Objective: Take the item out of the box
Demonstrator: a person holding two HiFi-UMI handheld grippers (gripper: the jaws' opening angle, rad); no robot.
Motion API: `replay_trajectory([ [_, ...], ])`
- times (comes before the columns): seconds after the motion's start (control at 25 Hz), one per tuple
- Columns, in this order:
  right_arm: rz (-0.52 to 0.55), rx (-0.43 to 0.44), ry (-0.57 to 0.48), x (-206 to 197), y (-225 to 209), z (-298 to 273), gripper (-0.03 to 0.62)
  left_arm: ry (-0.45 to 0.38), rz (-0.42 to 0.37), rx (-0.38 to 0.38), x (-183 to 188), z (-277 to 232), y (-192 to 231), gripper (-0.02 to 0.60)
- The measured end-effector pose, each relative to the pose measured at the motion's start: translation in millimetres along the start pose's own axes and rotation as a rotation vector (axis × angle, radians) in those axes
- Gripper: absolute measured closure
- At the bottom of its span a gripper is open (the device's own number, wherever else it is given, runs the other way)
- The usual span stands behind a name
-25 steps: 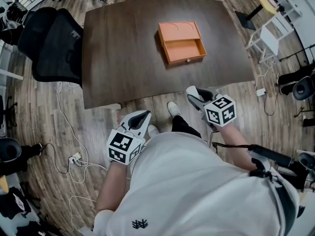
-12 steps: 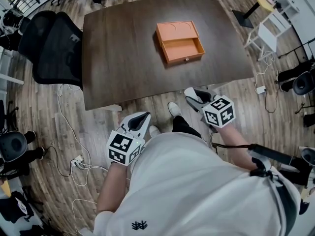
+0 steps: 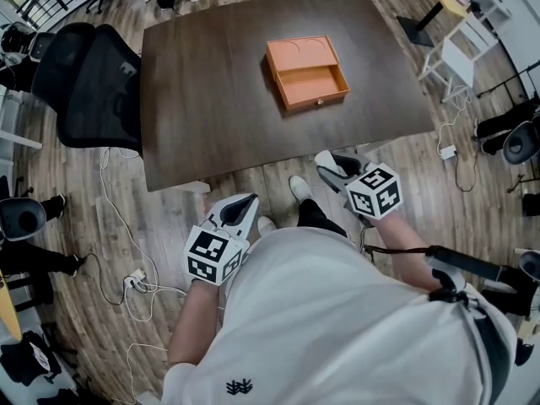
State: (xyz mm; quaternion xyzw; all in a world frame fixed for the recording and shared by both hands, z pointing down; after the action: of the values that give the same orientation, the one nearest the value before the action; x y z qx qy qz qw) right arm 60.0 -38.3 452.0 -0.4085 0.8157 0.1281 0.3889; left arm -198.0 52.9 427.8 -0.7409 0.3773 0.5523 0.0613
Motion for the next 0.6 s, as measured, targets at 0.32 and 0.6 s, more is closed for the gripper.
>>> replay_trajectory([
  [0.32, -0.008, -0.005, 0.005, -3.1, -3.0, 0.6, 0.430, 0.004, -0.002, -0.015, 1.5, -7.1, 0.7, 0.571],
  [0.6, -0.006, -0.008, 0.004, -4.4, -3.9, 2.9, 0.430, 0.004, -0.003, -0.017, 1.5, -8.1, -0.9, 0.571],
])
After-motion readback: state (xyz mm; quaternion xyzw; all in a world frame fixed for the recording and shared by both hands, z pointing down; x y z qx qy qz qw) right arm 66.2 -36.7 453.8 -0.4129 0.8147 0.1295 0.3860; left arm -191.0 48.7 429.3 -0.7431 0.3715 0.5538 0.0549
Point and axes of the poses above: the fingertips, and each gripper's own axes: z backward along the fingers, y to its left, x out of its top, the point moved 8 cm from there along z, backward along the fingers, and after that the axes turned 7 degrees about -x, right-handed, at the moved point
